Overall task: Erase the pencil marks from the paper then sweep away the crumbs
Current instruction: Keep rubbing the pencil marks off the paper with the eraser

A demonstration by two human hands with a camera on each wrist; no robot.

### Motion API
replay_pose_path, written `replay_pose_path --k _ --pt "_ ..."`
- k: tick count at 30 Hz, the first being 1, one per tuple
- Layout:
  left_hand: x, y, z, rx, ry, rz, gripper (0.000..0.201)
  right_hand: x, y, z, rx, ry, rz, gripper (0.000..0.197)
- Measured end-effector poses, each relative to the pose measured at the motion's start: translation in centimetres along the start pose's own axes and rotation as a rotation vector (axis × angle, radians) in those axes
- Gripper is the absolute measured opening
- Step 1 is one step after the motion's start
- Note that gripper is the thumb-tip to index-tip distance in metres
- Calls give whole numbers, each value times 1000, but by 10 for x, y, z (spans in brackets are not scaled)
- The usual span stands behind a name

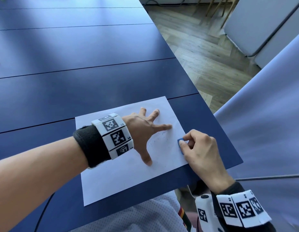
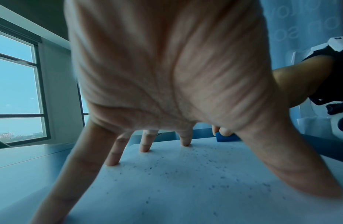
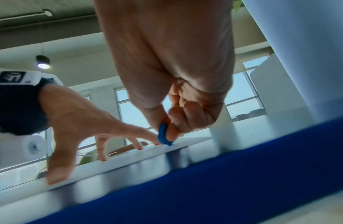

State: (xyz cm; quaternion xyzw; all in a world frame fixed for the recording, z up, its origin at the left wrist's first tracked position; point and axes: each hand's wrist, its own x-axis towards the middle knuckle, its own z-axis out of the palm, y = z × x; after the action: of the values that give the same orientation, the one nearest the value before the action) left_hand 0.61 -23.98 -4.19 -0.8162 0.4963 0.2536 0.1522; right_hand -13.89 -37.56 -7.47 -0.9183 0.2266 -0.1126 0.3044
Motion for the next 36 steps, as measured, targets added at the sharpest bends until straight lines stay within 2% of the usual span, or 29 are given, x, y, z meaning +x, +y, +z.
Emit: replay_pose_path --k 4,8,13,17,23,28,32,36 --pt "-1 1 1 -4 0 -4 125 -22 -18 5 18 -127 -90 12" --pt "-1 0 1 -4 3 -2 125 -3 0 -3 -7 -11 -12 12" --pt "-1 2 0 -4 -7 -7 125 -20 -16 6 5 -113 -102 12" --pt "-1 1 1 -7 -12 -1 126 -7 1 -1 -11 -4 -29 12" --pt "0 5 4 -46 -70 -13 135 -27 -3 4 -3 36 -7 15" --pt "1 5 5 -35 -68 -11 137 -56 -24 14 45 -127 -103 13" --pt "1 7 5 -30 -65 -21 137 -40 -5 7 31 29 -6 16" --pt "1 6 5 -28 -62 -13 137 -57 -26 15 53 -109 -86 15"
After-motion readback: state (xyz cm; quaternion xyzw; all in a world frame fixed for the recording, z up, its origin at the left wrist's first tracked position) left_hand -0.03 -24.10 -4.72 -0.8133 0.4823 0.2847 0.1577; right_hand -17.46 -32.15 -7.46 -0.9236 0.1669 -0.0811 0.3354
